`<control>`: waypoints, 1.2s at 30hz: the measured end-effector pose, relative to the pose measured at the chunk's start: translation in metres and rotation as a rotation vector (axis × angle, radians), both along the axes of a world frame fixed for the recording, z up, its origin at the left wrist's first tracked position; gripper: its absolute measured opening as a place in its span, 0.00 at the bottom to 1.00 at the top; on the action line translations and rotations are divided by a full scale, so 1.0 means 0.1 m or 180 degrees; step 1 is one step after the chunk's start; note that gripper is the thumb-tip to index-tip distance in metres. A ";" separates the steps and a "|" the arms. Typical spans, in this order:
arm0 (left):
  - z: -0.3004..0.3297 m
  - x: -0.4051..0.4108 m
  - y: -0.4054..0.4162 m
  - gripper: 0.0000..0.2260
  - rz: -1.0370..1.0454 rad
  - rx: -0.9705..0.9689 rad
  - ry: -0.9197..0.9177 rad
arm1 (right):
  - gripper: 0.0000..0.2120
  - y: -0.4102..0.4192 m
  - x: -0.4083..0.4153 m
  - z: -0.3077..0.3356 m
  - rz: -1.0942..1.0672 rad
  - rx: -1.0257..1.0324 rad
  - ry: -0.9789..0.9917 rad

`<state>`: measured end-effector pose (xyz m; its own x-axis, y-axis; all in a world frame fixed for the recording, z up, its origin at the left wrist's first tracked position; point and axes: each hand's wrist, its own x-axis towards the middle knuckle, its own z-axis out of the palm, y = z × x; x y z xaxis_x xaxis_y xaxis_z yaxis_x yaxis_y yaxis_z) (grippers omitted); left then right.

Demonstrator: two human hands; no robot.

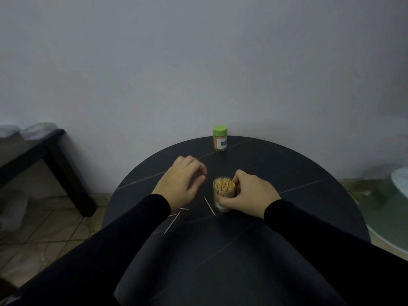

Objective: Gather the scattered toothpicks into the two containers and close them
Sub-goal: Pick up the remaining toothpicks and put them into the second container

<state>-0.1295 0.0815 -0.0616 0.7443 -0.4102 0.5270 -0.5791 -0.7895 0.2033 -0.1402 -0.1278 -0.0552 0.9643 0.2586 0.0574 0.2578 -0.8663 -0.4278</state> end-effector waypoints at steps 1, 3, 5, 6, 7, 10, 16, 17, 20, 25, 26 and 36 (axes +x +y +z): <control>-0.03 0.01 0.03 0.06 0.0012 0.0129 0.0268 | 0.24 0.00 0.00 0.00 0.0000 -0.0010 0.0012; -0.08 0.02 0.06 0.08 -0.0072 0.0572 0.0883 | 0.25 0.01 0.00 0.01 -0.0001 -0.0035 0.0023; -0.11 0.02 0.03 0.10 -0.0192 0.0866 0.1170 | 0.26 0.01 0.00 0.01 -0.0025 -0.0049 0.0022; -0.13 0.02 0.00 0.10 -0.0256 0.0910 0.1206 | 0.26 0.01 0.00 0.01 -0.0034 -0.0054 0.0021; -0.13 0.03 -0.03 0.09 -0.0313 0.0935 0.1212 | 0.26 0.01 0.00 0.01 -0.0040 -0.0058 0.0017; -0.12 0.06 -0.07 0.06 -0.0248 0.1210 0.1180 | 0.25 0.01 0.00 0.00 -0.0049 -0.0047 0.0009; -0.06 0.15 0.19 0.02 0.0434 0.1498 0.1772 | 0.25 0.02 0.02 -0.02 -0.0031 -0.0055 0.0059; -0.04 0.13 0.27 0.02 0.0557 0.1433 0.1909 | 0.25 0.03 0.02 -0.02 -0.0018 -0.0051 0.0065; 0.03 0.04 0.44 0.02 0.0709 0.1344 0.2171 | 0.25 0.06 0.02 -0.01 0.0031 -0.0069 0.0089; 0.07 -0.10 0.53 0.05 0.0632 0.1188 0.2438 | 0.25 0.11 0.00 0.02 0.0086 -0.0020 0.0111; 0.06 -0.12 0.53 0.06 0.0609 0.1153 0.2471 | 0.25 0.12 0.00 0.03 0.0096 -0.0021 0.0118; 0.01 -0.17 0.16 0.07 0.0847 0.1568 0.2454 | 0.25 0.14 -0.03 0.02 0.0070 -0.0033 0.0145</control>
<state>-0.1461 0.0979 -0.0606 0.9157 -0.2222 -0.3349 -0.2134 -0.9749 0.0635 -0.1429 -0.1136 -0.0532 0.9599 0.2802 0.0109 0.2574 -0.8651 -0.4304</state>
